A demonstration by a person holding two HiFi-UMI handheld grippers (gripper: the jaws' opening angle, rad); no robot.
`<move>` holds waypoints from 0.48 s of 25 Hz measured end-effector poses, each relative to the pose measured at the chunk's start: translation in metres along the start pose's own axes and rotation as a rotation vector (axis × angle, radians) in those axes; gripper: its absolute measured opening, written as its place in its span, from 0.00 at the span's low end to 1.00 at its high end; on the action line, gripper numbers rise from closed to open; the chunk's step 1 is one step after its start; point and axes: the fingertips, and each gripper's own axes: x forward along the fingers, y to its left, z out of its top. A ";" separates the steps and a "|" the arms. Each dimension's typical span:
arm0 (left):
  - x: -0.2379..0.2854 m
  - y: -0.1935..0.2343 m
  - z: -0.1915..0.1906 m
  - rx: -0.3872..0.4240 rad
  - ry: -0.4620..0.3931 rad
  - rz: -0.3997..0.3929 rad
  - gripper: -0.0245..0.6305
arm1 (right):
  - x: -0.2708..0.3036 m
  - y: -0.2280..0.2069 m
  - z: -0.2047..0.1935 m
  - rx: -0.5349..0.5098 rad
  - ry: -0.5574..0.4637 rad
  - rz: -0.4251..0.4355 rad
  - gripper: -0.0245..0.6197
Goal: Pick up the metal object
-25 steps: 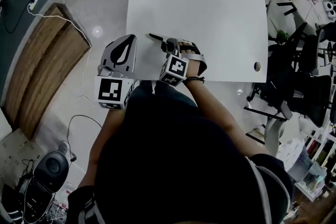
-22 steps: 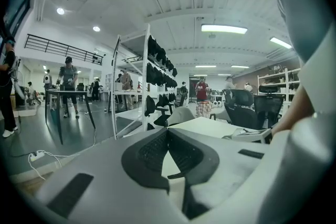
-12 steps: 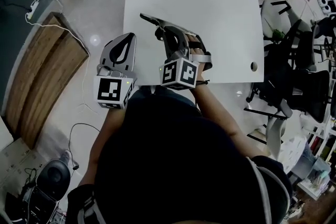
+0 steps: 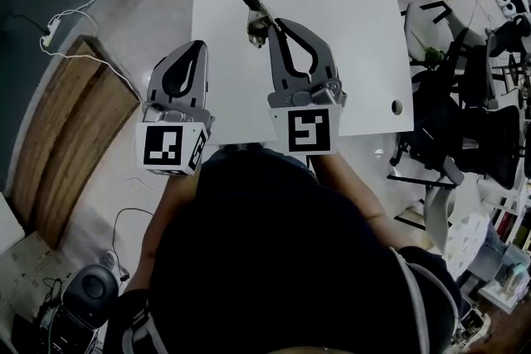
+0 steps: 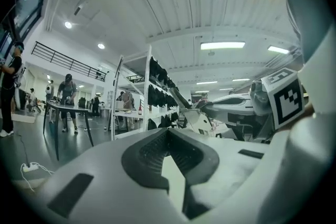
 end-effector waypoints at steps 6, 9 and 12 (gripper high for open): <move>-0.003 0.001 0.033 0.019 -0.071 0.022 0.07 | -0.012 -0.026 0.013 0.336 -0.112 -0.061 0.08; -0.004 -0.001 0.040 0.030 -0.084 0.028 0.07 | -0.017 -0.033 0.007 0.417 -0.115 -0.069 0.08; -0.003 -0.006 0.041 0.034 -0.084 0.024 0.07 | -0.022 -0.034 0.000 0.448 -0.104 -0.068 0.08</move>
